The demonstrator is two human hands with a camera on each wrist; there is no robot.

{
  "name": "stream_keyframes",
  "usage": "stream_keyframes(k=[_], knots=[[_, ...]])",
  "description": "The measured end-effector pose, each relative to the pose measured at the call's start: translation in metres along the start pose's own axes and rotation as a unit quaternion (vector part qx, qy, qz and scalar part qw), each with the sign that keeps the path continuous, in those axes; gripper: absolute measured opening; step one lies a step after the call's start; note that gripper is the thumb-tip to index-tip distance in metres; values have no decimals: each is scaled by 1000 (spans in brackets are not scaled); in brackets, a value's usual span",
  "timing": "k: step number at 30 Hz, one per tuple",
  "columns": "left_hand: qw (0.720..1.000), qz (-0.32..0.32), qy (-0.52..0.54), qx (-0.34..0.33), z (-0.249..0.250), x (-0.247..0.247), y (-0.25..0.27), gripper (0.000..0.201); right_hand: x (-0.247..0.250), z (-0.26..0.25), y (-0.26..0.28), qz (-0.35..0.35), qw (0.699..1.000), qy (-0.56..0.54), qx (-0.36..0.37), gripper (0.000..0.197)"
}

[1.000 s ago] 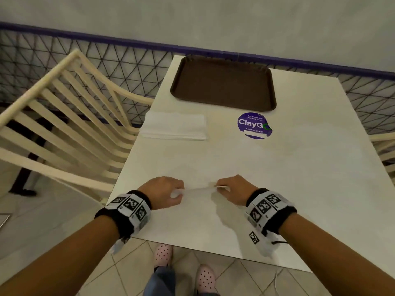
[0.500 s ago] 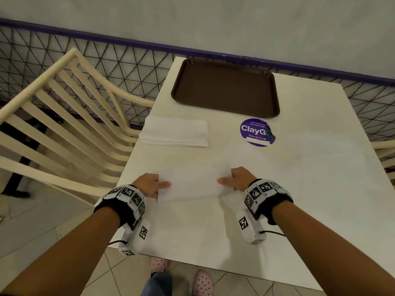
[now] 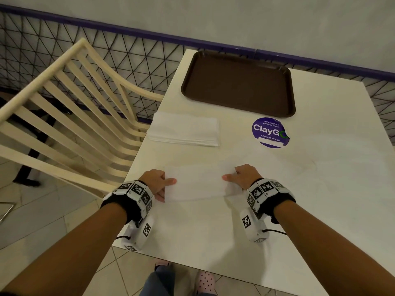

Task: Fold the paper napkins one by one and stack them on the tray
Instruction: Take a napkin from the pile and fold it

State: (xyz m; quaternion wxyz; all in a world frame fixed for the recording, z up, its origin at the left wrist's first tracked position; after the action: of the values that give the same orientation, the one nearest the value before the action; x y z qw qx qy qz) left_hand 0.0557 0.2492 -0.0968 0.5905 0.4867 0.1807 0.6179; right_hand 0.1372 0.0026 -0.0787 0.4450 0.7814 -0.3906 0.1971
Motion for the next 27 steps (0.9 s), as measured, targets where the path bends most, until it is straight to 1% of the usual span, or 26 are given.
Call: stream_keyframes(k=[5, 10, 12, 14, 15, 16, 17, 18, 19, 20, 21, 22, 24, 25, 26, 27], knots=[[999, 30, -34, -5, 4, 2, 4, 34, -1, 1, -3, 0, 1000, 8, -8, 32], [996, 41, -81, 0, 6, 2, 5, 32, -1, 1, -4, 0, 1000, 13, -13, 33], [991, 71, -111, -1, 12, 4, 9, 29, -1, 0, -4, 4, 1000, 16, -14, 42], [980, 124, -152, -24, 23, 8, 14, 42, 0, 1, -4, 7, 1000, 22, -14, 44], [968, 156, -191, -53, 32, 7, 21, 48, -1, 1, -5, 6, 1000, 26, -16, 43], [941, 198, -257, -93, 43, 5, 29, 52, -1, 2, -5, 5, 999, 27, -17, 40], [897, 241, -343, -145, 58, -2, 40, 56, -1, 2, -6, 6, 999, 28, -20, 36], [843, 264, -424, -199, 70, -14, 48, 61, -1, 3, -7, 10, 999, 28, -21, 34], [798, 257, -490, -240, 76, -30, 53, 63, 0, 3, -6, 13, 999, 27, -24, 38], [767, 233, -538, -260, 76, -46, 52, 60, 0, 2, -6, 15, 999, 26, -24, 39], [752, 212, -566, -265, 74, -57, 52, 53, 0, 2, -5, 14, 999, 25, -24, 38], [753, 199, -570, -260, 71, -64, 50, 46, 0, 2, -6, 13, 999, 25, -22, 36], [782, 194, -542, -238, 65, -68, 48, 39, 0, 2, -6, 16, 999, 21, -18, 32], [801, 193, -521, -225, 62, -69, 48, 38, 0, 2, -6, 19, 999, 19, -19, 34], [818, 188, -500, -211, 58, -70, 48, 41, 0, 3, -6, 20, 999, 22, -20, 37], [831, 183, -485, -200, 55, -72, 48, 46, 0, 3, -5, 20, 999, 24, -21, 35]])
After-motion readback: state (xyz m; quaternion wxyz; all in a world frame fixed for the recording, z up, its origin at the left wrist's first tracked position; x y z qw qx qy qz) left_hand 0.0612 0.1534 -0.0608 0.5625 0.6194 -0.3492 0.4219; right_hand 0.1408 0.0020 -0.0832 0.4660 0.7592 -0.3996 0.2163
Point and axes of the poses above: each hand's wrist, its own y-axis away from the middle knuckle, its own x-axis out of the back of the hand, z = x × y, the point moved 9 cm from there along -y, towards the middle knuckle, and after that the axes turned 10 degrees about x, right-handed, at the moved point
